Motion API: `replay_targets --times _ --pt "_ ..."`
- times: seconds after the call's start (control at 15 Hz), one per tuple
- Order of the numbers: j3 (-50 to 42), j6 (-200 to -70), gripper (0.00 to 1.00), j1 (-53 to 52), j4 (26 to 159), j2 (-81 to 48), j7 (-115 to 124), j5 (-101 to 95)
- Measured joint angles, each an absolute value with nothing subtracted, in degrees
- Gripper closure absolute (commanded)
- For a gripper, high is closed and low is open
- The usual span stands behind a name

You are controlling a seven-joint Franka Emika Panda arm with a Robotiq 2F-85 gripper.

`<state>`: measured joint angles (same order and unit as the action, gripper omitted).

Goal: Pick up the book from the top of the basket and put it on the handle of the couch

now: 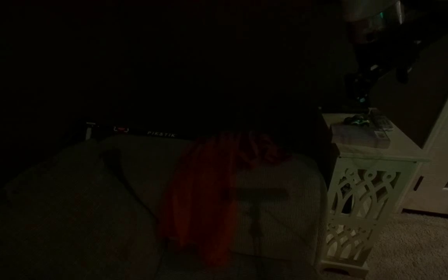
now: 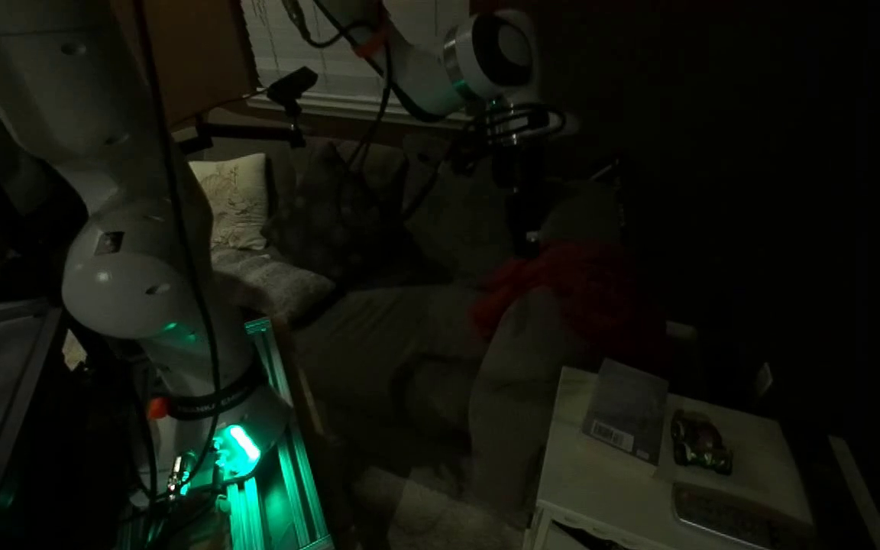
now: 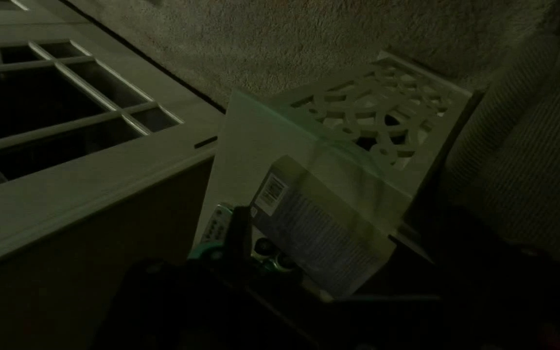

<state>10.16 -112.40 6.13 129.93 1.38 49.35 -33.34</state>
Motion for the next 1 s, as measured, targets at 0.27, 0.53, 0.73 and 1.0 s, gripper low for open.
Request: replay_targets --times 0.27,0.53,0.73,1.0 --pt "8.5 -112.6 0.00 4.4 129.9 1.5 49.3 -33.3" --pt "6.9 -109.5 0.00 2.2 128.1 -1.2 60.3 -35.7" --pt "6.2 -106.4 0.00 -0.2 123.1 -8.7 71.1 -38.7" --pt "3.9 -95.2 0.00 -4.5 111.5 -22.1 75.7 -38.8"
